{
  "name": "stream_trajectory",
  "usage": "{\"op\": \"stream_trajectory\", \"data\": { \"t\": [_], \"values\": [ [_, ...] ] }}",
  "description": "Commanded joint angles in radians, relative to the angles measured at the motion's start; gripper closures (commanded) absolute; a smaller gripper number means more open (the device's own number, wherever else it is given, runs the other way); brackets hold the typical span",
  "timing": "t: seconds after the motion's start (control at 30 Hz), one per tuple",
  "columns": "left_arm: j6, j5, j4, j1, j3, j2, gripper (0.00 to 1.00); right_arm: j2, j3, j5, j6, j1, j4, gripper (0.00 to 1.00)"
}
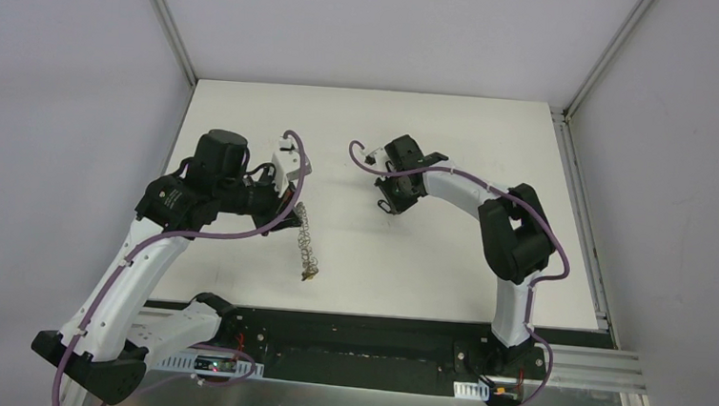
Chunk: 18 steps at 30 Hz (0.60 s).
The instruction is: Put the keys on the keyring
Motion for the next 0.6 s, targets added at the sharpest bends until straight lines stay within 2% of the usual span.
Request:
{"op": "stream_trajectory", "data": {
  "t": [0.0, 0.13, 0.3, 0.57],
  "values": [
    [-0.012, 0.040, 0.038, 0.007, 0.005, -0.022, 1.00, 0.012, 0.021, 0.004, -0.003, -0.004, -0.017, 0.89],
    [-0.012, 0.040, 0.039, 0.009, 0.003, -0.021, 1.00, 0.013, 0.022, 0.003, -0.003, -0.004, -0.017, 0.91],
    [-0.012, 0.038, 0.040, 0.009, 0.000, -0.026, 1.00, 0.019, 0.028, -0.008, -0.005, -0.009, -0.017, 1.00],
    [-0.009, 0.032, 0.039, 0.011, 0.002, -0.029, 1.00, -0.050, 0.025, -0.075, -0.029, -0.028, -0.016, 1.00]
  ]
}}
